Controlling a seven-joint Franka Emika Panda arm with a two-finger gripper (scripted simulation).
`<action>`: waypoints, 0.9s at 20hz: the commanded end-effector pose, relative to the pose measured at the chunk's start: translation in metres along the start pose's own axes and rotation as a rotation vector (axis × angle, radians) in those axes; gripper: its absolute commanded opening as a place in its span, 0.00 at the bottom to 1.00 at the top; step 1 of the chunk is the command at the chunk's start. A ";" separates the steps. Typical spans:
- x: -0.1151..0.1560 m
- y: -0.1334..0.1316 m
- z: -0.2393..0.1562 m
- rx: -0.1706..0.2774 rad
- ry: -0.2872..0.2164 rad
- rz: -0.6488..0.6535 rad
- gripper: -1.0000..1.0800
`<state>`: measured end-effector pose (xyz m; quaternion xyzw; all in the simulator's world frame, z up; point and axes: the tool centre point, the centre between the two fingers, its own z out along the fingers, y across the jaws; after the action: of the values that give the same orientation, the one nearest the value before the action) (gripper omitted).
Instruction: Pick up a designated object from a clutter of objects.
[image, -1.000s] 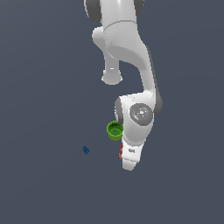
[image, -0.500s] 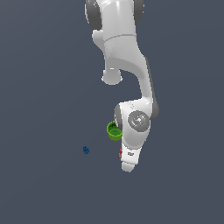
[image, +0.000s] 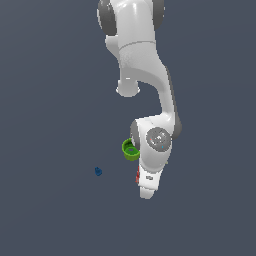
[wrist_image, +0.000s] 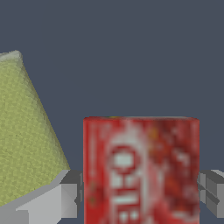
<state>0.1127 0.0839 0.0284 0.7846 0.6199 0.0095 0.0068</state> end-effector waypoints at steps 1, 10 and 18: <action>-0.002 -0.009 0.013 0.023 -0.007 -0.001 0.00; 0.000 -0.002 -0.003 0.000 0.000 0.000 0.00; -0.004 -0.016 -0.025 0.001 -0.001 0.000 0.00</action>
<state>0.0993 0.0835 0.0473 0.7845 0.6200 0.0087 0.0066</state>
